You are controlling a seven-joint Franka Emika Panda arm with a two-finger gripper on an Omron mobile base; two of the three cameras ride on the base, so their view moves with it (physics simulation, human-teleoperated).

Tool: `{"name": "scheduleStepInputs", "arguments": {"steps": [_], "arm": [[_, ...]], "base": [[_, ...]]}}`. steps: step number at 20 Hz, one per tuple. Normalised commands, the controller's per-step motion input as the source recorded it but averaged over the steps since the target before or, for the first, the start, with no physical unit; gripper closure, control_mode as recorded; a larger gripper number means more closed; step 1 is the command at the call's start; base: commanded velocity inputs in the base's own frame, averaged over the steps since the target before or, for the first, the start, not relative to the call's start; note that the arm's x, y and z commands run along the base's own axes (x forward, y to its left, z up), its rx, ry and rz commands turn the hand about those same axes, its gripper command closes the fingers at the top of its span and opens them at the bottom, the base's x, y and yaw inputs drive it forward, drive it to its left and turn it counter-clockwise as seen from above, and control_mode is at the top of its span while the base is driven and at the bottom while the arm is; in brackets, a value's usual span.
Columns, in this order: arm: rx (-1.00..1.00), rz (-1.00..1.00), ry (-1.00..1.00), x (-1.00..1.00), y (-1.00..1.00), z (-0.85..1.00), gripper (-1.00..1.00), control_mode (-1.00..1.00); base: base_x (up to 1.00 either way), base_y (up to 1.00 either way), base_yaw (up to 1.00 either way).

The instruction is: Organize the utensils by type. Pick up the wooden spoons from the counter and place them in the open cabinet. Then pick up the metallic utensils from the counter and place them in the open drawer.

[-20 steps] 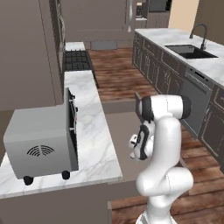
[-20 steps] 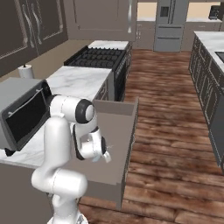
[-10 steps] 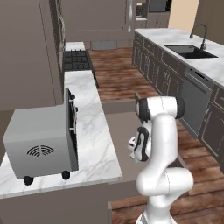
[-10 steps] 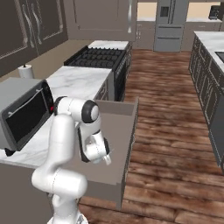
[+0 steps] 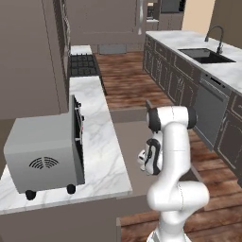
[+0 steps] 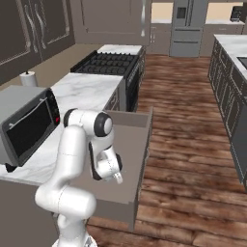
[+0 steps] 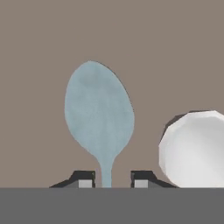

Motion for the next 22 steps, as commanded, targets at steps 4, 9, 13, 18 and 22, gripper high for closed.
{"name": "scheduleStepInputs", "arguments": {"steps": [4,9,13,18,22], "arm": [[0.01,0.0,0.04,0.02,-0.16,0.25,-1.0,-1.0],[0.0,0.0,0.0,-0.01,-0.03,0.59,-1.0,-1.0],[0.0,0.03,0.0,-0.03,0.0,0.8,-1.0,-1.0],[0.0,0.2,0.0,-0.15,0.0,0.95,-1.0,-1.0],[0.0,0.4,0.0,-0.22,0.0,0.99,-1.0,-1.0]], "base": [[0.0,0.0,0.0],[0.0,0.0,0.0],[0.0,0.0,0.0],[0.0,0.0,0.0],[0.0,0.0,0.0]]}}
